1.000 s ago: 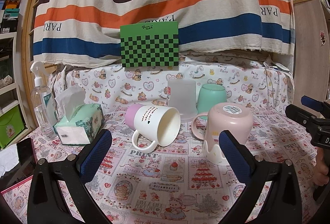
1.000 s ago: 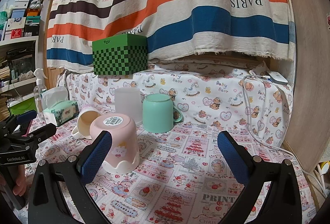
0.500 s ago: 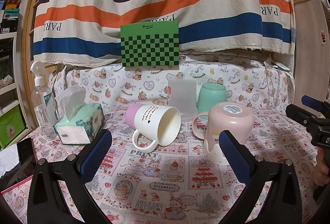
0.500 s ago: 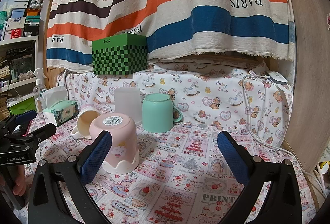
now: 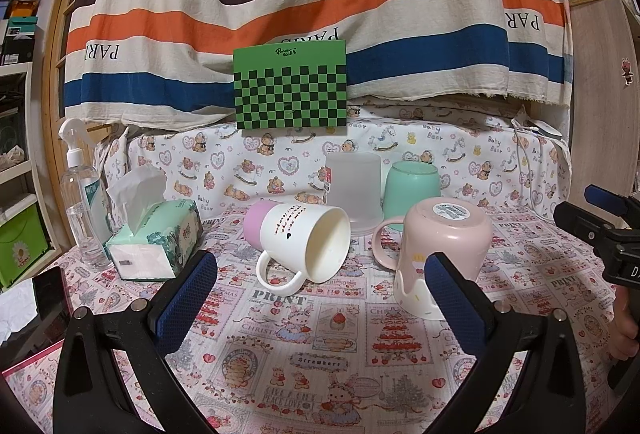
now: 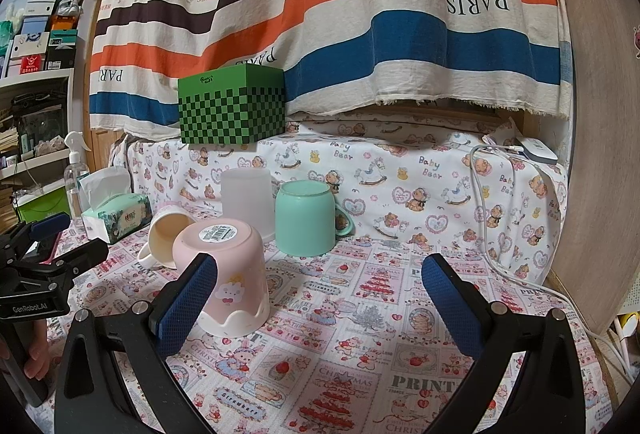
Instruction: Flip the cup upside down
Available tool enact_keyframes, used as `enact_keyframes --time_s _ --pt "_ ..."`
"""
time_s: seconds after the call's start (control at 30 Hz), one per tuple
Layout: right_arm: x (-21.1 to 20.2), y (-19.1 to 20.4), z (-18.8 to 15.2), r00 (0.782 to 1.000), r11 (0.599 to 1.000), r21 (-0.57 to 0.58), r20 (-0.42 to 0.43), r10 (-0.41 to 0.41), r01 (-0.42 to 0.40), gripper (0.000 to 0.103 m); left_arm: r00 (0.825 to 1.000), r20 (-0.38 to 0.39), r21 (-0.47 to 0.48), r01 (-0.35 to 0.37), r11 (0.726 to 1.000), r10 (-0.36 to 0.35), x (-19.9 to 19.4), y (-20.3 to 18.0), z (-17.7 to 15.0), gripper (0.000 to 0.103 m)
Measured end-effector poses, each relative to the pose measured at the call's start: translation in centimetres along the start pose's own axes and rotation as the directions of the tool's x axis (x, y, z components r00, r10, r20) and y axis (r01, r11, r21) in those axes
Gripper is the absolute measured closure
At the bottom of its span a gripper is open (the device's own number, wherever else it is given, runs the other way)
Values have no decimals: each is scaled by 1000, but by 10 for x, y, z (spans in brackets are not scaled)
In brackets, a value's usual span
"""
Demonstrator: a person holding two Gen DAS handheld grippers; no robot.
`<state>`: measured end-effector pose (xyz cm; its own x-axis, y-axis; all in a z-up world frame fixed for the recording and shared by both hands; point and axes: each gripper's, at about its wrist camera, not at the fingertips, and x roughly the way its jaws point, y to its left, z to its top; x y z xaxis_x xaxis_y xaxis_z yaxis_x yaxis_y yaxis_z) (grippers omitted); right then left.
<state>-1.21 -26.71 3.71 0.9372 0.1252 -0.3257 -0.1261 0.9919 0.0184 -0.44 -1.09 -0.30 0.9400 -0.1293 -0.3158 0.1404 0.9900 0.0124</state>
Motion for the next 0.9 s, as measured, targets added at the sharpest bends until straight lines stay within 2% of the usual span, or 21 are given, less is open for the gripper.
enact_keyframes --time_s 0.9 --pt "0 0 0 1000 1000 -1 -1 1 -1 0 1000 -8 1 0 1000 0 2 1 -1 0"
